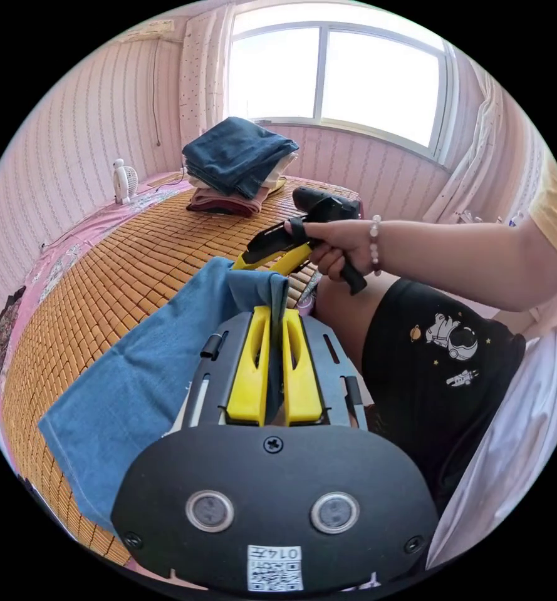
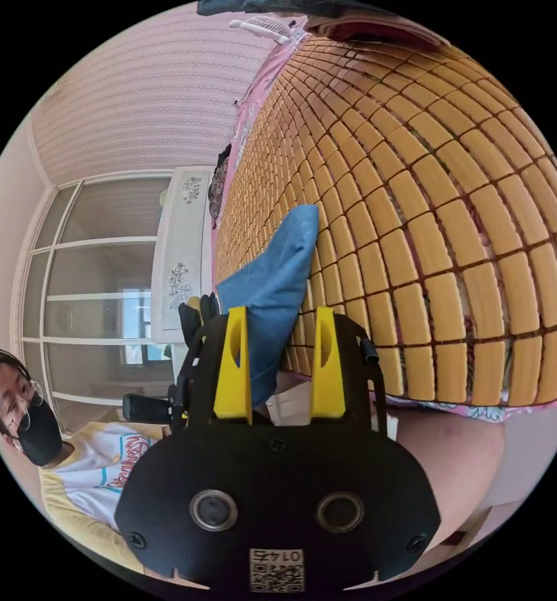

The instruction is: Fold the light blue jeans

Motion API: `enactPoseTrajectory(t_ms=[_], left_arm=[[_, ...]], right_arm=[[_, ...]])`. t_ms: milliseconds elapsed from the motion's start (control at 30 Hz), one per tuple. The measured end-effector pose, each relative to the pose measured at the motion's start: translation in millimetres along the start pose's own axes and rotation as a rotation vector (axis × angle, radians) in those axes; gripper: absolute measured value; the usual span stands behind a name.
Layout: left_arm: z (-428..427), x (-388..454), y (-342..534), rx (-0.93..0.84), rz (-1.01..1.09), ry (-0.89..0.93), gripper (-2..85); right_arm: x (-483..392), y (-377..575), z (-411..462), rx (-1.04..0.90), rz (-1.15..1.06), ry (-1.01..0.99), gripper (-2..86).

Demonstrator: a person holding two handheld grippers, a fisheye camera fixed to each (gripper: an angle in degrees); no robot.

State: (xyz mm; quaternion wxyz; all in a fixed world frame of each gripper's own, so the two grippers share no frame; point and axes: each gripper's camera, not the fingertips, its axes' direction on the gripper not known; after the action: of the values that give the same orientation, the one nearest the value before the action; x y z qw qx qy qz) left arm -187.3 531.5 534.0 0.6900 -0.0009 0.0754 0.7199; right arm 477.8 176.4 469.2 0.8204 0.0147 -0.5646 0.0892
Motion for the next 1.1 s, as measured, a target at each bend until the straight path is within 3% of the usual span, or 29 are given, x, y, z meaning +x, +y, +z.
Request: enactPoseTrajectory(t_ms=[133,267,400,533,833,967,1100], left_arm=[[-16.3,-13.5,4.1,0.028,-0.034,-0.025,2.5],[-25.2,-26.1,8.3,0.046,-0.059,-0.007,2.2],[-27.1,-21.8,13.3,0.055,-0.025,0.032,2.1],[-31.5,-15.0,13.2,0.048,0.030,0.030,2.0],[-74.0,-37.8,-5.6,0.379,-0.064,0.049,0.9],[-102.0,-76.6,18.1,0.444,-0.205,0.023,0.4],[-124.3,-118.7,77.6,0.315,-0.404,-0.062,2.1]], right_arm=[[4.2,1.7,-18.8,0.068,0.013,-0.215,13.4],[10.0,23.9,-62.8,0.225,0.050,-0.143,13.3],[17.6,20.8,-57.6,0.211,0.087,-0.120,13.3],[10.8,17.9,-50.2,0.220,0.053,-0.187,4.8],[-66.8,46.5,-116.5,0.407,-0.228,-0.144,1.5],[-126.9,38.4,-67.2,0.321,-0.371,-0.083,2.1],[-156.7,33.9,57.6,0.086,-0.477,-0.029,4.2]])
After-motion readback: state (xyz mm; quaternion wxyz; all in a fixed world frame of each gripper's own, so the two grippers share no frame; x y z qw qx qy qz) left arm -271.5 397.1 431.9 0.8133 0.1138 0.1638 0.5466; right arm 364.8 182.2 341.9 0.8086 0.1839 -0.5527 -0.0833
